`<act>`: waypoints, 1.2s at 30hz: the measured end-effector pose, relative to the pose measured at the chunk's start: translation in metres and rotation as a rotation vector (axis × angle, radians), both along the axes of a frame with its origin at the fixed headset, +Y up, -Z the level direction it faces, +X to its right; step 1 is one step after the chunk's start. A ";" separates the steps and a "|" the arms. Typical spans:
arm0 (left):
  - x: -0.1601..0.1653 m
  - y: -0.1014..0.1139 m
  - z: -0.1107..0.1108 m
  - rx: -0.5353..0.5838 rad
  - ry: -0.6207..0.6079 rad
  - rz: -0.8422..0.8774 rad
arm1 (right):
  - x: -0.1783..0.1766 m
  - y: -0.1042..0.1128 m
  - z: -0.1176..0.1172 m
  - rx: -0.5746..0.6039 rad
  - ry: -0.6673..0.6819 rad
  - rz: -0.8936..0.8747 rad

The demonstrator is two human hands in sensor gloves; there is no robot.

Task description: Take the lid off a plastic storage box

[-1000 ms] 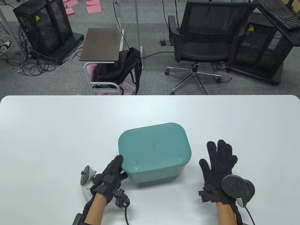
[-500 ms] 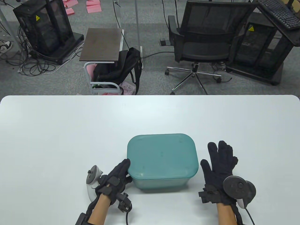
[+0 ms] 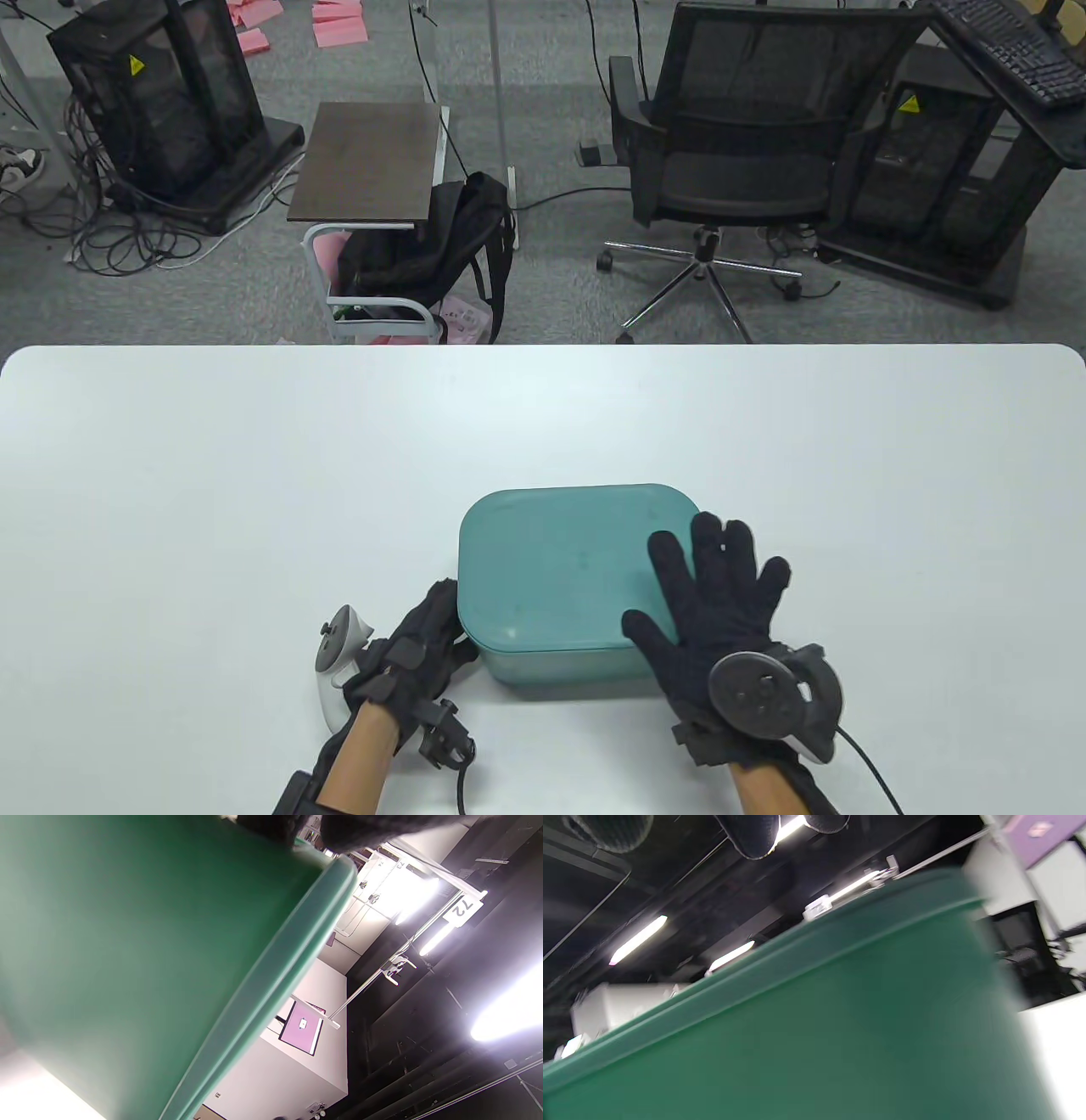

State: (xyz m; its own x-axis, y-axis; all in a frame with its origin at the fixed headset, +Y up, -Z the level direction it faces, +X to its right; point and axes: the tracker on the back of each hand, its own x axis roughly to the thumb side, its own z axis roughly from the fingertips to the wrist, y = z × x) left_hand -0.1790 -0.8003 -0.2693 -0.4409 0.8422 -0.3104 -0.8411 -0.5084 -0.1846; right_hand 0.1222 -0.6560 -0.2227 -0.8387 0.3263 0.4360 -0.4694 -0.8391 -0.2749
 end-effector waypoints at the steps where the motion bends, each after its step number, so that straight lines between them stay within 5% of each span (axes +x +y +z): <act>1: 0.000 0.000 0.000 -0.003 0.001 0.001 | -0.012 0.002 0.002 0.001 0.018 0.032; 5: 0.002 -0.001 0.000 -0.005 -0.025 -0.002 | -0.075 -0.002 0.006 -0.034 0.091 0.173; 11: 0.002 -0.002 -0.001 -0.004 -0.028 0.002 | -0.122 -0.022 -0.001 -0.133 0.089 0.313; 18: 0.002 -0.002 -0.001 -0.003 -0.036 0.011 | -0.134 -0.038 -0.005 -0.111 0.015 0.439; 36: 0.006 -0.006 -0.002 0.025 -0.042 0.025 | -0.130 -0.033 -0.006 -0.078 0.041 0.344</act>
State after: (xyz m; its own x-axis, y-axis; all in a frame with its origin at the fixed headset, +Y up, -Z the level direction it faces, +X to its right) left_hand -0.1733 -0.8062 -0.2711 -0.4491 0.8386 -0.3083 -0.8195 -0.5242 -0.2318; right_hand -0.0078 -0.6887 -0.2288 -0.8874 0.0614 0.4569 -0.1650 -0.9677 -0.1904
